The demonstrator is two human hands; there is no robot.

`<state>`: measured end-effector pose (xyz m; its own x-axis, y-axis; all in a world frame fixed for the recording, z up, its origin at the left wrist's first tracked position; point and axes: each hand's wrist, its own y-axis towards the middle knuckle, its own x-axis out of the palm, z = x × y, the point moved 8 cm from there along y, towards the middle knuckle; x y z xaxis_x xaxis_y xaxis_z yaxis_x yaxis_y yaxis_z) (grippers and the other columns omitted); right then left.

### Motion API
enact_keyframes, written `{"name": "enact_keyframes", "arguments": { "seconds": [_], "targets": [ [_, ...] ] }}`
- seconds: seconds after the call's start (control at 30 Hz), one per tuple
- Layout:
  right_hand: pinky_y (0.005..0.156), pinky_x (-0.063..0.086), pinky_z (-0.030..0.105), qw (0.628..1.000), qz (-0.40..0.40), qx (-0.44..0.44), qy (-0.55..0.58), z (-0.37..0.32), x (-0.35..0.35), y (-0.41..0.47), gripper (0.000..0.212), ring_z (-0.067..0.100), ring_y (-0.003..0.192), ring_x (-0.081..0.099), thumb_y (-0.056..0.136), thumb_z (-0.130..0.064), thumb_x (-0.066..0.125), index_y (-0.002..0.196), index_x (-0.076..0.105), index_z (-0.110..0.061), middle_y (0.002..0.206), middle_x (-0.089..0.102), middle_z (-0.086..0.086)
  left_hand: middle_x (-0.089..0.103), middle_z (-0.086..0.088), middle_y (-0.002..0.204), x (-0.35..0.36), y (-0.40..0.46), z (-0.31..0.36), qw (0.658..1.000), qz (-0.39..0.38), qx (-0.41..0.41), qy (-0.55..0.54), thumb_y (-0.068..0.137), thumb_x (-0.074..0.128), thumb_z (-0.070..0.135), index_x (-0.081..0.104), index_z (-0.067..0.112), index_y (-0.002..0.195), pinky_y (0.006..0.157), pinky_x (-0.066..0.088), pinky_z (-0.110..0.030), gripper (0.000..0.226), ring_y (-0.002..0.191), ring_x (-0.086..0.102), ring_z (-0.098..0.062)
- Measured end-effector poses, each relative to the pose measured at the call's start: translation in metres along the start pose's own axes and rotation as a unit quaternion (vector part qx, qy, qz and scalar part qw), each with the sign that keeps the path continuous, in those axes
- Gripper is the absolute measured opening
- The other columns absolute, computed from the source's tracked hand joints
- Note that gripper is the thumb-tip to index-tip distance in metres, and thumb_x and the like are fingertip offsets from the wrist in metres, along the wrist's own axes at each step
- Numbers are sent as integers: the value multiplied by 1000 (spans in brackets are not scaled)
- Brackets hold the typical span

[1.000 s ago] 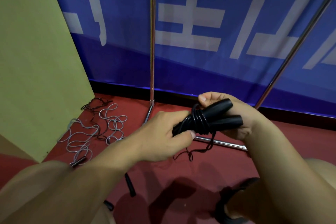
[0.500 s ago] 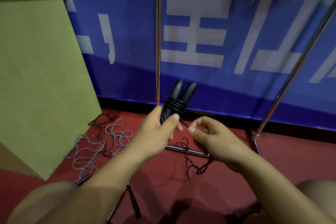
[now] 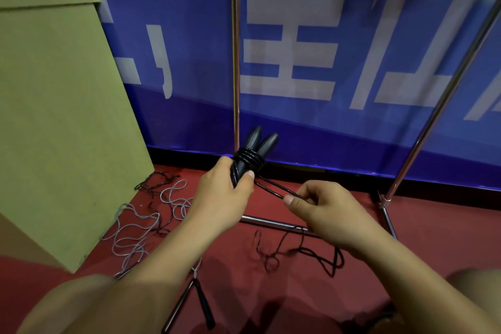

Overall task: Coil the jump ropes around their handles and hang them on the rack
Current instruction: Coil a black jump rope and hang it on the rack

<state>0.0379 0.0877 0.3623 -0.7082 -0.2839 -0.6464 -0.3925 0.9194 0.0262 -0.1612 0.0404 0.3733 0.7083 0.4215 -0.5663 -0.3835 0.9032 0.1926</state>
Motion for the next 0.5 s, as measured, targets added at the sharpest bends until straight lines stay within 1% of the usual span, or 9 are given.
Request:
{"name": "enact_keyframes", "arguments": {
  "seconds": [0.1,0.2,0.3,0.33,0.4,0.47,0.5],
  "targets": [
    [55,37,23,999,-3,-23,-24,-5,-3,-5,37,3,50,44,90,-49,62,66,57,-21,50,49,-13,72,5,87,-3,5,-9,999,-6,-26,20,93,59,39,50,26,93,73,55,-39,16,75,66,-18],
    [51,33,16,997,-5,-77,-25,-22,-4,-10,33,2,51,42,94,-45,59,70,59,-21,53,49,-15,70,4,85,-2,5,-8,999,-8,-18,41,93,59,39,50,26,93,66,50,-35,16,72,62,-16],
    [50,33,17,995,-7,-100,-18,-30,-3,-14,33,3,51,42,95,-42,57,74,63,-17,54,48,-14,61,2,73,-1,3,-2,998,-7,8,58,92,63,34,51,24,89,61,42,-34,16,65,54,-16],
    [50,32,17,995,-8,-102,-18,-32,-2,-15,35,3,50,41,95,-43,57,75,64,-15,53,48,-13,59,1,69,0,3,-1,998,-11,14,54,91,65,33,52,24,88,61,42,-35,16,64,53,-18],
    [50,32,20,995,-6,-102,-13,-33,-4,-16,38,3,50,39,95,-43,56,73,62,-13,53,45,-11,64,-5,71,4,4,-2,998,-25,18,49,90,67,31,54,24,88,64,47,-39,15,67,58,-24],
    [48,30,20,995,-7,-96,-2,-36,-4,-16,42,3,48,37,96,-43,56,68,56,-11,50,41,-12,67,-6,73,9,5,-4,998,-33,23,48,89,68,31,55,25,87,67,50,-40,15,69,61,-24],
    [47,28,19,996,-9,-92,7,-36,-4,-16,44,4,47,35,96,-43,56,64,52,-12,49,39,-12,66,-4,71,11,6,-4,998,-35,28,47,88,69,31,56,25,86,65,48,-38,14,67,60,-22]
  ]
}}
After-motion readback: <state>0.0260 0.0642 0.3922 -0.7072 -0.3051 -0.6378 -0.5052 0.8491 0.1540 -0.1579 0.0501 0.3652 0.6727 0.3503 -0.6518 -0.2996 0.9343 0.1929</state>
